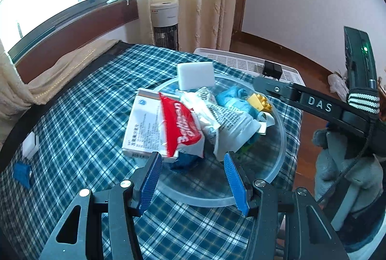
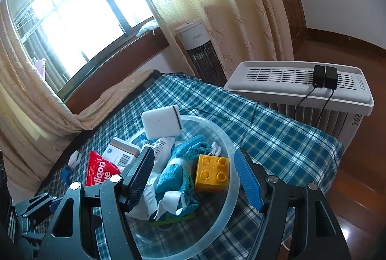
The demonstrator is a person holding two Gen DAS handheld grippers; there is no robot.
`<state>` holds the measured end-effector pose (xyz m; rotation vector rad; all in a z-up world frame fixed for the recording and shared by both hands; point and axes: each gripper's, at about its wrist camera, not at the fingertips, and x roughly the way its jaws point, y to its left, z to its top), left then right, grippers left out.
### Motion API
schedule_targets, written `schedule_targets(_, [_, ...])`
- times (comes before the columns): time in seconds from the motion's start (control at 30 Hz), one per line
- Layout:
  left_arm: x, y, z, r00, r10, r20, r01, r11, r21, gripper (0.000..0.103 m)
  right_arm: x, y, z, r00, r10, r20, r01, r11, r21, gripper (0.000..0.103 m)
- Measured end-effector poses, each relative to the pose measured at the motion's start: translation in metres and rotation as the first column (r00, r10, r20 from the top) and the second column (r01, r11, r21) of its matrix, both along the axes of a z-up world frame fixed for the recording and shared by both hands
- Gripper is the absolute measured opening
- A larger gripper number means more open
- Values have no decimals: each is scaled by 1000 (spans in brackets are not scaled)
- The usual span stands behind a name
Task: Organize objects
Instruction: 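Lower the glue packet and charger into the bowl and open both grippers, then withdraw both grippers from the bowl toward the blue packet and white sponge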
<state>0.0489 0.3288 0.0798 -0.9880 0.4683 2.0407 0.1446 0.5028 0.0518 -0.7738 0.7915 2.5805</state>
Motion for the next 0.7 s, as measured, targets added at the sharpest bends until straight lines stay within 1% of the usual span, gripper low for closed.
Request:
schedule_targets(0.13, [-5, -9, 2, 1000, 28, 0, -28, 1000, 13, 60, 0, -4, 0, 1000, 8, 2, -8, 1000, -1, 70])
schedule_targets(0.37, [-19, -23, 7, 996, 95, 6, -95, 995, 39, 60, -4, -11, 2, 1000, 28, -2, -28, 1000, 0, 70])
schedule_targets(0.57, [-37, -29, 11, 988, 154, 17, -155, 986, 63, 62, -4, -15, 1, 999, 39, -1, -39, 999, -1, 70])
schedule_targets(0.63, [-42, -28, 13, 984, 175, 10, -175, 982, 69, 65, -4, -15, 0, 999, 39, 0, -39, 999, -6, 70])
schedule_targets(0.7, [-47, -26, 13, 981, 192, 0, -191, 979, 65, 65, -5, -15, 0, 999, 39, -1, -39, 999, -7, 70])
